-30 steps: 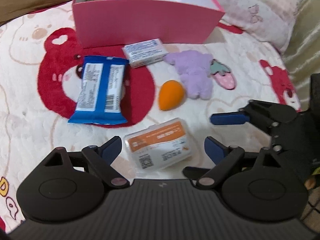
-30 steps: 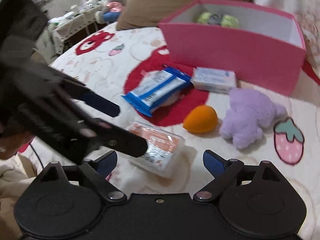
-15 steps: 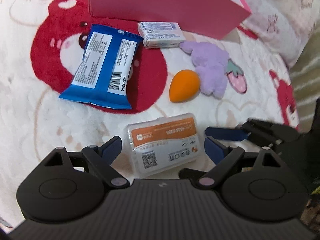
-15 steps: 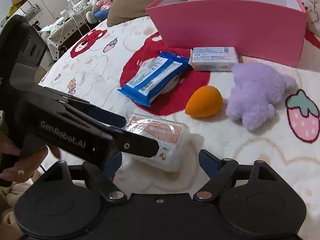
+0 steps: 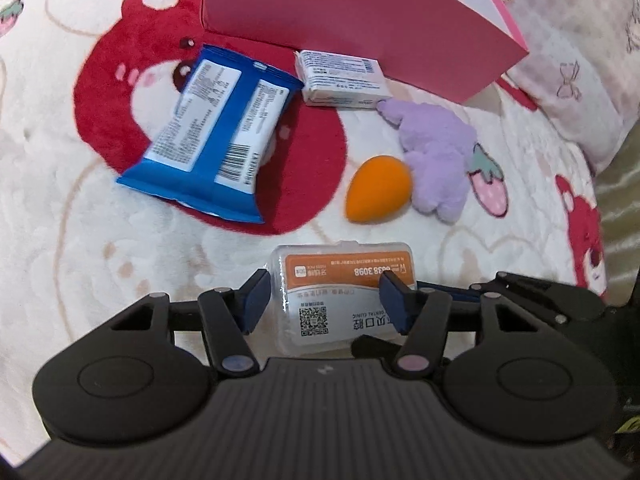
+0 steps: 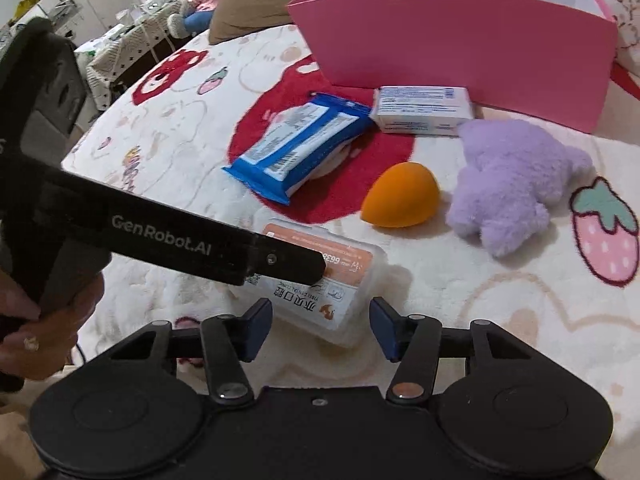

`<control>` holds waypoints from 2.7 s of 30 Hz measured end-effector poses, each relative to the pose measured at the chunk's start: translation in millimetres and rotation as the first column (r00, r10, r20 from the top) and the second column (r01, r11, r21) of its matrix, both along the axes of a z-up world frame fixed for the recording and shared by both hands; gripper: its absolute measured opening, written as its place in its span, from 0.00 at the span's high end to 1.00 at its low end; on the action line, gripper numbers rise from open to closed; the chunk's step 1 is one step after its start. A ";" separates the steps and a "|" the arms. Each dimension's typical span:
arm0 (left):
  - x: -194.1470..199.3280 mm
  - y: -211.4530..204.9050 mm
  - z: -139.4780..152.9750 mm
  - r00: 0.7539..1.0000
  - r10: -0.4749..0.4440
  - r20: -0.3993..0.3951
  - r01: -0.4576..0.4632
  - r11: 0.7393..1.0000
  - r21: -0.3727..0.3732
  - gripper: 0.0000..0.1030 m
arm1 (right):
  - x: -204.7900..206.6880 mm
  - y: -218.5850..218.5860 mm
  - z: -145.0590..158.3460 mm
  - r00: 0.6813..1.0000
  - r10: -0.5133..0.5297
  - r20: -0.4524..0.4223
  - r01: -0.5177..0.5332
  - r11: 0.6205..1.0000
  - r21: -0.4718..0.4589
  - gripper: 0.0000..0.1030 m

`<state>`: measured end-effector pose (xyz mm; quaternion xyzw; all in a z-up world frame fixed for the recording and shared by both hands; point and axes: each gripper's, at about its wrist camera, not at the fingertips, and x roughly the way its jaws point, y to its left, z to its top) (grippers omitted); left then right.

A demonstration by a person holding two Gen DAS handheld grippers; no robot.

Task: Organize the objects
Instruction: 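Lower the left tool onto the clear plastic case and close on it, then lift the clear plastic case with the left tool toward the pink box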

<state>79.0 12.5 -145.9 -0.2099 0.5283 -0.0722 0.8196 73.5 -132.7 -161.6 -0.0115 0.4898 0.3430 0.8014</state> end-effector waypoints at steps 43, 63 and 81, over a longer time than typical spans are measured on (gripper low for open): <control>-4.7 -42.0 8.5 0.998 -0.008 -0.065 0.007 1.000 -0.012 0.49 | 6.9 -21.5 -5.7 0.999 -0.043 0.025 0.043 0.999 -0.013 0.21; -6.1 -32.0 48.3 0.999 -0.031 0.044 0.031 1.000 -0.001 0.48 | -3.5 -31.5 31.0 0.989 -0.077 0.125 0.077 0.997 0.007 0.36; -3.7 -28.1 92.9 0.990 -0.101 0.101 0.105 0.994 -0.034 0.49 | -5.4 -36.8 70.9 0.982 -0.118 0.146 0.115 0.993 0.031 0.38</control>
